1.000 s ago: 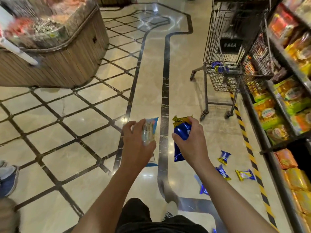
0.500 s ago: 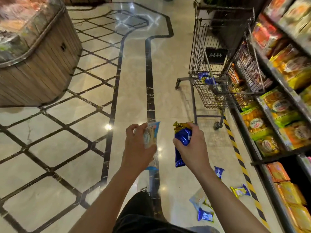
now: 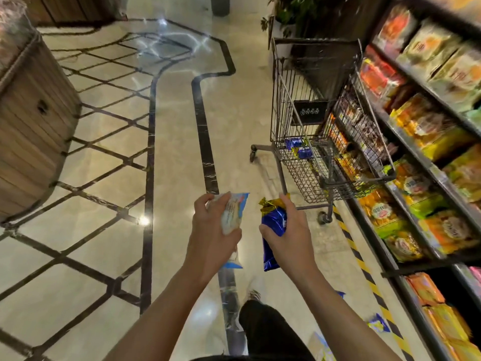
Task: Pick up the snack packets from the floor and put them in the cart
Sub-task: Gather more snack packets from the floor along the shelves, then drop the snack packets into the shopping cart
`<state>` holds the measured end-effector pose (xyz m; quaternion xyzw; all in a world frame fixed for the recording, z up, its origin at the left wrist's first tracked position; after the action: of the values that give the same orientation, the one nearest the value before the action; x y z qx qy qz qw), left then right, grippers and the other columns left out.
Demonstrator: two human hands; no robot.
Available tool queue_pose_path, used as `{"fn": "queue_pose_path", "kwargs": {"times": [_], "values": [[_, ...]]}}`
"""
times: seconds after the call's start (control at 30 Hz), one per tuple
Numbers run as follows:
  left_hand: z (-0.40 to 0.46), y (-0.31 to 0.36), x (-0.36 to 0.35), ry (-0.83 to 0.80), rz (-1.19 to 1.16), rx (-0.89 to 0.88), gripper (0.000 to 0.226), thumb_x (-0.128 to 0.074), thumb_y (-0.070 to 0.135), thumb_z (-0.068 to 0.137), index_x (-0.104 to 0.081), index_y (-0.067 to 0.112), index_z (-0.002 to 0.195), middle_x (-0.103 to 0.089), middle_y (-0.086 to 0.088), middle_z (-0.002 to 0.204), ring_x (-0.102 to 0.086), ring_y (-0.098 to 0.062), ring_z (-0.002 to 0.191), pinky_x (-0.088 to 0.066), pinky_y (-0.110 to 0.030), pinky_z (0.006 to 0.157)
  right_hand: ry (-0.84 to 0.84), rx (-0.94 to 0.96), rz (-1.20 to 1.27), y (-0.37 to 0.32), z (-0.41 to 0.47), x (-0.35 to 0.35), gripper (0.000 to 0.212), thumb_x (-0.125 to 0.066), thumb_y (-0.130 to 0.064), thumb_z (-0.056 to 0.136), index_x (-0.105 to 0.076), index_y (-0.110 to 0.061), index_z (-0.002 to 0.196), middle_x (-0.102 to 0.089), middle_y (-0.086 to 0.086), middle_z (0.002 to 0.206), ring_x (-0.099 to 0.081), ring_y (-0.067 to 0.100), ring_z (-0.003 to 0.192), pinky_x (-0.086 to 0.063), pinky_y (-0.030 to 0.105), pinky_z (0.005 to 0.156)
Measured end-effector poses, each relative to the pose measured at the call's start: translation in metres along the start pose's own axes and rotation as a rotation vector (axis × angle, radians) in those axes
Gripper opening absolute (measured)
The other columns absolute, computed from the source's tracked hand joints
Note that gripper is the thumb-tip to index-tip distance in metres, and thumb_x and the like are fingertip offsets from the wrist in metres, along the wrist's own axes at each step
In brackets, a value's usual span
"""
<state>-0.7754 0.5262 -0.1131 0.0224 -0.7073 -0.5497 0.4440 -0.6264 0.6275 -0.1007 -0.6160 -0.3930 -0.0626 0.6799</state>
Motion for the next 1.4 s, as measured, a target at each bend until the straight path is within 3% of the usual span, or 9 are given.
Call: {"fn": "queue_pose_path", "kwargs": {"times": [0.13,0.43,0.6,0.7,0.97,1.03,1.13,1.23,1.4], "values": [[0.062,0.000,-0.012,-0.003,0.013,0.024,0.077,-0.077,0.021,0.079,-0.040,0.037,0.145,-0.019,0.019,0.138,-0.043,-0.009,0.121,-0.059,-0.024,0.078,-0.006,-0.003,0.046,0.001,0.069,-0.010,0.076,-0.072,-0.033,0.085,-0.029,-0.040,0.147,-0.036,-0.016,0.123,-0.042,0.004,0.112,-0.037,0.022,0.091],[0.215,0.038,-0.047,0.062,0.012,0.025,0.074,-0.076,0.018,0.079,-0.042,0.037,0.142,-0.022,0.022,0.136,-0.045,-0.007,0.121,-0.062,-0.031,0.075,-0.005,-0.005,0.149,0.001,0.249,-0.002,0.064,-0.074,-0.031,0.083,-0.041,-0.034,0.137,-0.046,-0.010,0.126,-0.045,0.001,0.104,-0.034,0.006,0.073],[0.288,0.060,-0.070,0.059,-0.030,0.021,0.072,-0.076,0.018,0.079,-0.044,0.038,0.140,-0.024,0.023,0.133,-0.046,-0.005,0.120,-0.061,-0.031,0.080,0.011,-0.027,0.147,0.002,0.332,0.019,0.061,-0.074,-0.033,0.084,-0.041,-0.035,0.136,-0.046,-0.010,0.127,-0.046,0.005,0.106,-0.036,0.019,0.082],[0.328,0.070,-0.080,0.072,-0.031,0.018,0.072,-0.076,0.017,0.078,-0.045,0.038,0.139,-0.024,0.021,0.134,-0.045,-0.006,0.120,-0.060,-0.030,0.083,0.047,-0.068,0.187,0.007,0.368,0.028,0.059,-0.074,-0.031,0.084,-0.043,-0.034,0.134,-0.048,-0.009,0.125,-0.049,0.007,0.106,-0.037,0.016,0.079],[0.445,0.076,-0.115,-0.061,-0.027,-0.068,0.075,-0.074,0.018,0.073,-0.044,0.045,0.135,-0.028,0.017,0.132,-0.048,-0.009,0.120,-0.057,-0.034,0.090,0.165,-0.198,0.189,0.024,0.448,0.026,0.060,-0.075,-0.034,0.082,-0.044,-0.036,0.134,-0.048,-0.010,0.129,-0.049,0.006,0.110,-0.042,0.025,0.090],[0.478,0.077,-0.126,-0.117,-0.036,-0.111,0.075,-0.075,0.017,0.072,-0.045,0.041,0.137,-0.029,0.014,0.134,-0.046,-0.009,0.121,-0.056,-0.029,0.089,0.213,-0.244,0.173,0.028,0.470,0.025,0.060,-0.075,-0.034,0.082,-0.043,-0.039,0.133,-0.048,-0.011,0.130,-0.050,0.007,0.112,-0.042,0.025,0.089],[0.525,0.084,-0.138,-0.233,-0.080,-0.145,0.074,-0.076,0.012,0.075,-0.046,0.038,0.137,-0.026,0.018,0.131,-0.042,-0.003,0.113,-0.052,-0.009,0.063,0.278,-0.320,0.133,0.029,0.503,0.026,0.059,-0.074,-0.035,0.084,-0.042,-0.038,0.134,-0.047,-0.010,0.128,-0.052,0.008,0.110,-0.043,0.018,0.082],[0.571,0.087,-0.151,-0.357,-0.115,-0.203,0.072,-0.074,0.008,0.075,-0.047,0.034,0.137,-0.025,0.020,0.126,-0.041,-0.002,0.112,-0.046,-0.002,0.061,0.349,-0.406,0.116,0.025,0.534,0.027,0.060,-0.075,-0.035,0.084,-0.042,-0.039,0.134,-0.048,-0.009,0.126,-0.051,0.003,0.102,-0.036,0.008,0.073],[0.636,0.087,-0.166,-0.553,-0.121,-0.285,0.072,-0.073,0.013,0.074,-0.046,0.041,0.134,-0.027,0.019,0.133,-0.045,-0.010,0.121,-0.061,-0.034,0.071,0.551,-0.561,0.134,0.027,0.574,0.035,0.065,-0.076,-0.035,0.083,-0.041,-0.037,0.138,-0.049,-0.006,0.131,-0.054,0.014,0.111,-0.048,0.033,0.092]]}}
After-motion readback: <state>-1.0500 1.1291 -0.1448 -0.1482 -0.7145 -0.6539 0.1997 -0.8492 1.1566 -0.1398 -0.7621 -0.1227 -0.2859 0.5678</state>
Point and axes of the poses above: each hand's wrist, its own z-axis towards the middle knuckle, its own x-axis out of the back of the hand, y = z × x, the point moved 1 cm from there along z, towards the middle knuckle
